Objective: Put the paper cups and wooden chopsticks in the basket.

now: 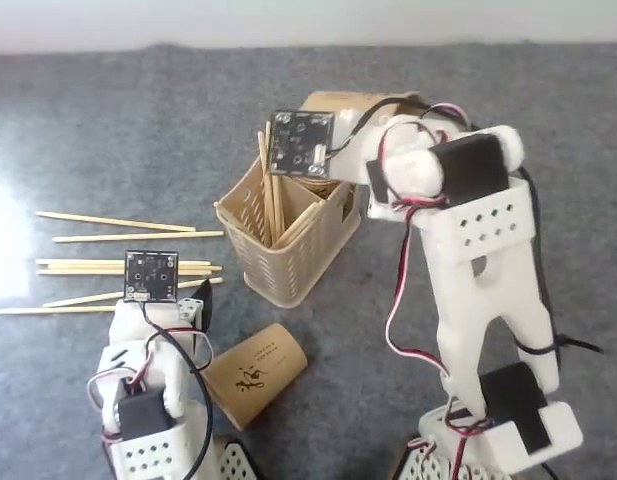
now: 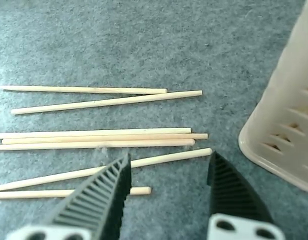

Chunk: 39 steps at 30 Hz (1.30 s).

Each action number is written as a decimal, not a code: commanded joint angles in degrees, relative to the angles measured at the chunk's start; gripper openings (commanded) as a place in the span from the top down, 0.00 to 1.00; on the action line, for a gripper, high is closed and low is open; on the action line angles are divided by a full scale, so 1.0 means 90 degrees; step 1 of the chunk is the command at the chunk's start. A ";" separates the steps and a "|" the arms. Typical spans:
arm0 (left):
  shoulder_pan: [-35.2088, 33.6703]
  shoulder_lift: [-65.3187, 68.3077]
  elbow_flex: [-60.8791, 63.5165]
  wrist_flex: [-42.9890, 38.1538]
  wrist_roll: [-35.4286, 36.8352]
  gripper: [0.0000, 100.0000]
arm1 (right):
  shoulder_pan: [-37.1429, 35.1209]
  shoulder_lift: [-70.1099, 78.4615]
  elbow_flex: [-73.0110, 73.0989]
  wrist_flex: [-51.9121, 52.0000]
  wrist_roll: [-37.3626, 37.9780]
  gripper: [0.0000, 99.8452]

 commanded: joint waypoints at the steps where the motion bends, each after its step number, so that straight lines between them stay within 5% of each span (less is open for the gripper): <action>1: 0.0049 -0.0117 -0.0034 -0.0156 -0.0049 0.76 | -0.0523 -0.0230 0.0078 0.0200 -0.0088 0.99; 11: 0.0049 -0.0117 -0.0034 -0.0156 -0.0049 0.76 | -0.0650 -0.0298 -0.0010 -0.0034 -0.0352 0.98; 17: 0.0049 -0.0117 -0.0034 -0.0156 -0.0049 0.76 | -0.0396 -0.0288 -0.1045 -0.0044 -0.0830 0.84; 29: 0.0049 -0.0117 -0.0034 -0.0156 -0.0049 0.76 | -0.0464 -0.0230 -0.1114 -0.0503 -0.0860 0.86; 39: 0.0049 -0.0117 -0.0034 -0.0156 -0.0049 0.76 | -0.1431 0.0474 -0.1123 -0.0767 -0.1153 0.86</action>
